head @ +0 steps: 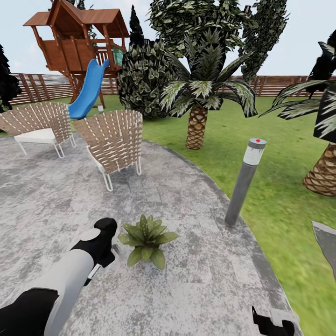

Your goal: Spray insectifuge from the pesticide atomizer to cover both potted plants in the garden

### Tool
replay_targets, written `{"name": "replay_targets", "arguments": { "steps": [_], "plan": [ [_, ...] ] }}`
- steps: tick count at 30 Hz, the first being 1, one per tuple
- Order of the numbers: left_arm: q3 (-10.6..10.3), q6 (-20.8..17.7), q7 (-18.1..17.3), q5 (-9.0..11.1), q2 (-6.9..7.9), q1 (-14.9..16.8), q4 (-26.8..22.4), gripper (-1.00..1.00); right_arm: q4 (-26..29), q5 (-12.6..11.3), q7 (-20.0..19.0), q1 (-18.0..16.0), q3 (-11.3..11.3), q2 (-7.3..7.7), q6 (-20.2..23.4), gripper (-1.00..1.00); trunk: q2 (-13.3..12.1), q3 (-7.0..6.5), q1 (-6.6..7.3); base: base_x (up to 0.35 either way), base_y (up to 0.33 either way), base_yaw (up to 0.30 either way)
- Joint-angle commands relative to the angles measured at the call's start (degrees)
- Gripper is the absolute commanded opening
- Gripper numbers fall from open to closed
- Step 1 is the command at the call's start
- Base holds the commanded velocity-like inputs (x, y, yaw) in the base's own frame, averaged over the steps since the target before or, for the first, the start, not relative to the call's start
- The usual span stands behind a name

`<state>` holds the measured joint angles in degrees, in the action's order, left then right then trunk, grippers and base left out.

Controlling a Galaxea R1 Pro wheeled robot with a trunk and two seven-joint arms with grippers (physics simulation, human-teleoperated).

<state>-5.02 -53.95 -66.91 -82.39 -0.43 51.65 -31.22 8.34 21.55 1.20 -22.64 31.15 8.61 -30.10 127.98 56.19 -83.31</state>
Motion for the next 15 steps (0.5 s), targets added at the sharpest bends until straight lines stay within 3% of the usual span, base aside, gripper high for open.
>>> {"name": "replay_targets", "arguments": {
  "steps": [1,6,11,15],
  "plan": [
    [-0.11,-0.36,-0.59,-0.48,0.06,0.01,-0.04,-1.00,-0.08,0.60,0.12,-0.05,0.40,0.00,-0.20,1.00,0.02,0.05,-0.02,0.265,-0.024,0.000],
    [-0.17,-0.37,-0.52,-0.49,0.06,-0.91,0.03,-1.00,-0.04,0.60,0.12,-0.05,0.40,0.00,-0.22,1.00,0.02,0.05,-0.02,0.254,-0.005,0.000],
    [-0.17,-0.37,0.32,-0.57,0.22,-4.39,-0.03,-1.00,-0.06,0.60,0.12,-0.05,0.40,0.00,-0.22,1.00,0.02,0.05,-0.02,0.035,0.000,0.000],
    [0.67,-0.37,3.27,-0.43,0.25,-6.19,-0.31,-1.00,-0.08,0.60,0.12,-0.04,0.40,0.00,-0.22,1.00,0.02,0.05,-0.02,0.001,0.000,0.000]
  ]
}}
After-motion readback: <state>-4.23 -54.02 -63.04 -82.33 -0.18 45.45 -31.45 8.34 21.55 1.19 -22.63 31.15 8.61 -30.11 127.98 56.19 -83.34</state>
